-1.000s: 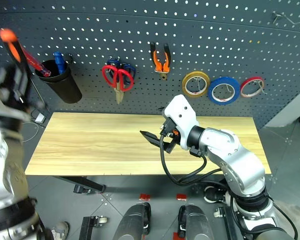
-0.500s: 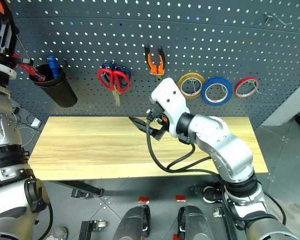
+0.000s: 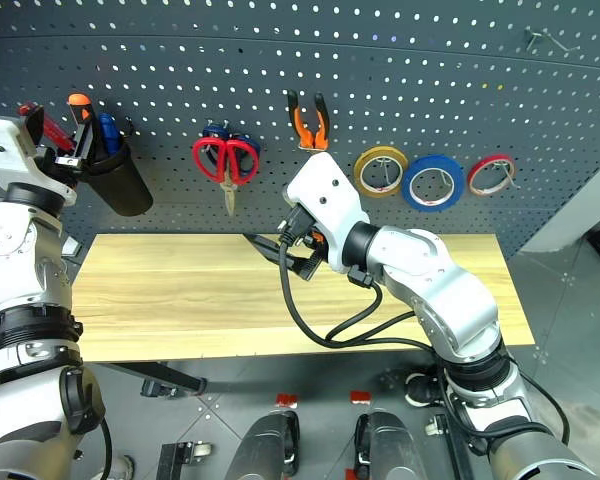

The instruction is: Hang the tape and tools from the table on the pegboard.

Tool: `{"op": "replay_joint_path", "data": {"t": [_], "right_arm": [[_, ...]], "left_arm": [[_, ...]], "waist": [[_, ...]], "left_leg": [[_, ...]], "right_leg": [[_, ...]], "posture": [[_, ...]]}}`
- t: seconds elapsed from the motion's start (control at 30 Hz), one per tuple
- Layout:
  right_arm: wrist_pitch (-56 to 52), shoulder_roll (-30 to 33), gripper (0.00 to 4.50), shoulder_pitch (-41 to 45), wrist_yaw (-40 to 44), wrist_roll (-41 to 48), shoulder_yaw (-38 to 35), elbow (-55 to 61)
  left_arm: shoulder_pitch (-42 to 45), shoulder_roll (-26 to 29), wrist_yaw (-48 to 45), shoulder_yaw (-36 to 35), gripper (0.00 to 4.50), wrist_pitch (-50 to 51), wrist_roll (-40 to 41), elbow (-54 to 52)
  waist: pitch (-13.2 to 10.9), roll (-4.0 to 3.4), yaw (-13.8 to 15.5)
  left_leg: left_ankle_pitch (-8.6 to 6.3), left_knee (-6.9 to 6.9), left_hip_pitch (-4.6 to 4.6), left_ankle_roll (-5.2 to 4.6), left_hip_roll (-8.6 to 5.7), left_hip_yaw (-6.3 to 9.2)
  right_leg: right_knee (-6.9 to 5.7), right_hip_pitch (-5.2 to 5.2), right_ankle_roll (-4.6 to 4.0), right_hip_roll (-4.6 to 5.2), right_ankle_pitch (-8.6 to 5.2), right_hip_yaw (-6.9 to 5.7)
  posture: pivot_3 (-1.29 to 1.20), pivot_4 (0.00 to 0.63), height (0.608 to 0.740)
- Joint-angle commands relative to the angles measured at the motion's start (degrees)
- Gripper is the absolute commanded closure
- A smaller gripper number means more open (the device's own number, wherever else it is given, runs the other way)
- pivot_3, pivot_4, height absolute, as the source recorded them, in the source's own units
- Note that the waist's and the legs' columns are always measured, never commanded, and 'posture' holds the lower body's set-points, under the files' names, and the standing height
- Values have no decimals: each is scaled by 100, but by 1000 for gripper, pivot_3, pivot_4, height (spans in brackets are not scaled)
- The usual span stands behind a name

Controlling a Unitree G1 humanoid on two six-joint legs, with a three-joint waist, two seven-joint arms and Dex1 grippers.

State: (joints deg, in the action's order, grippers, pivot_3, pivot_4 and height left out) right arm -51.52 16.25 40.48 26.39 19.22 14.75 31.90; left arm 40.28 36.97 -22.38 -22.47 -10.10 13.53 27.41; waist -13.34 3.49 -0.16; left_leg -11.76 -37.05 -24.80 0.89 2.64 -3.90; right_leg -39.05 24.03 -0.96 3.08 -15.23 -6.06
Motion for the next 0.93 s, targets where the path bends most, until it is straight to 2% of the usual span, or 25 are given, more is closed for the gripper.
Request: {"op": "replay_joint_path", "data": {"t": [0.03, 0.1, 0.2, 0.27, 0.33, 0.47, 0.6, 0.8, 0.93], "right_arm": [[237, 99, 0, -230, 67, 86, -195, 352], [290, 118, 0, -411, 96, 186, -314, 446], [467, 314, 0, -1096, 344, 490, -798, 580], [744, 494, 0, -1526, 444, 402, -859, 454], [1308, 500, 0, -1902, 314, 71, -795, 98], [2558, 127, 0, -2344, -710, -852, -1017, -1289], [3968, 88, 0, -2750, -1122, -1576, -985, -2203], [4951, -505, 0, -3386, -1866, -1722, -1358, -3501], [5341, -663, 0, -3403, -2140, -1846, -1462, -3949]], "left_arm": [[-588, -251, 389, 166, 1087, 1264, 240, -1635], [-954, -397, 679, 217, 1087, 2127, 304, -2289], [-2009, -705, 867, 268, 1087, 3002, 471, -3454], [-2475, -835, 870, 277, 1087, 3238, 533, -3840], [-2726, -884, 857, 261, 1087, 3304, 513, -3888], [-3105, -1002, 898, 386, 1087, 3377, 324, -3815], [-3244, -1236, 1022, 333, 1087, 3089, 272, -3689], [-3573, -1790, 1380, 377, 1087, 2810, 85, -3298], [-3678, -1913, 1477, 426, 1087, 2424, -130, -3101]], "waist": [[37, -5, 1], [74, -5, 1], [131, -3, -5], [140, -5, -3], [144, -4, 11], [219, -29, 34], [325, -44, 74], [573, -67, 121], [589, -70, 114]], "left_leg": [[0, 0, 0, 0, -1, 0], [-1, 0, 1, -1, -2, -2], [0, 1, 4, 0, 2, 0], [-1, 3, 15, -1, 1, -1], [-1, 4, 20, -2, 3, 4], [-6, 4, 60, -11, 8, 16], [-5, 5, 92, -15, 4, 3], [-8, 10, 99, -20, 5, -6], [-10, 11, 106, -23, 9, -17]], "right_leg": [[1, 0, 0, 1, 0, 3], [2, -1, 0, 1, 0, 8], [0, -2, 0, -2, 0, 7], [1, -12, 0, -3, 0, 13], [-2, -16, 0, -4, 0, 7], [-2, -58, 8, -14, -6, -3], [2, -83, 13, -12, -6, 13], [4, -83, 10, -18, -5, 31], [3, -81, 13, -22, -7, 44]], "posture": [[-19, 134, 740], [-1, 132, 740], [22, 130, 740], [29, 127, 740], [30, 124, 740], [39, 103, 740], [40, 90, 740], [58, 54, 740], [70, 37, 740]]}}
